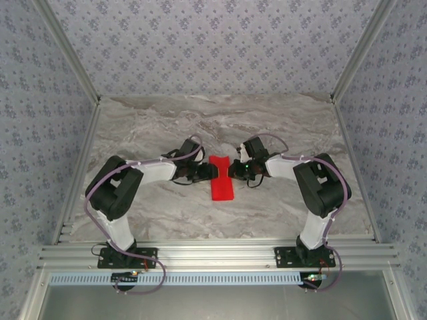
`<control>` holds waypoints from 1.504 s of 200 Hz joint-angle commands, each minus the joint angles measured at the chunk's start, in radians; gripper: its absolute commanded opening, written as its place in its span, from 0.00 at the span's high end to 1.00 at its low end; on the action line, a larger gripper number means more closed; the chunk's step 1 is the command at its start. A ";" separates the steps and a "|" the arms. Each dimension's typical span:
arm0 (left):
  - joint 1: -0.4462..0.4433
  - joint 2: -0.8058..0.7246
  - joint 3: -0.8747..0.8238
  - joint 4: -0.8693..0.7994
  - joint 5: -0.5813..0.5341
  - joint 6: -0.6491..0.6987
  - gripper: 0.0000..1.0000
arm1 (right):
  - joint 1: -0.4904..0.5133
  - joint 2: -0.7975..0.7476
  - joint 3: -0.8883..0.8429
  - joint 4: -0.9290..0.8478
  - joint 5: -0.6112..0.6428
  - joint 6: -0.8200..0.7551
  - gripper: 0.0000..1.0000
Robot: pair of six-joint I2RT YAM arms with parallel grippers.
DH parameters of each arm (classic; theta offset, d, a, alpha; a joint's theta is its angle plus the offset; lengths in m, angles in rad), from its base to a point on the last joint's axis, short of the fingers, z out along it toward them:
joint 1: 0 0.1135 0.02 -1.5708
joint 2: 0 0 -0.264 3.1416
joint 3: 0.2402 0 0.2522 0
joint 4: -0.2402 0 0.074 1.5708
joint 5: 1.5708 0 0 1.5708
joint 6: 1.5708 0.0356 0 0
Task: Fold a paper plane with a square sheet of paper (fold left side to right side)
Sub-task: First fold in half a square sheet of paper at the center of the table, then hold the square sheet of paper at the center of the table.
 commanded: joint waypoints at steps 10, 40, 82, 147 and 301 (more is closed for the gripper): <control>-0.014 0.038 0.050 -0.087 -0.047 0.012 0.57 | 0.006 -0.034 0.015 -0.046 0.029 -0.026 0.82; -0.021 0.052 0.061 -0.108 -0.062 0.024 0.58 | 0.005 -0.130 -0.012 -0.101 0.123 -0.060 0.67; -0.030 0.069 0.074 -0.128 -0.071 0.035 0.57 | -0.013 -0.273 -0.076 -0.144 0.232 -0.077 0.54; -0.036 0.073 0.081 -0.147 -0.089 0.039 0.57 | -0.030 -0.334 -0.109 -0.176 0.250 -0.088 0.50; -0.035 0.075 0.087 -0.167 -0.097 0.058 0.62 | -0.028 -0.357 -0.123 -0.173 0.242 -0.086 0.45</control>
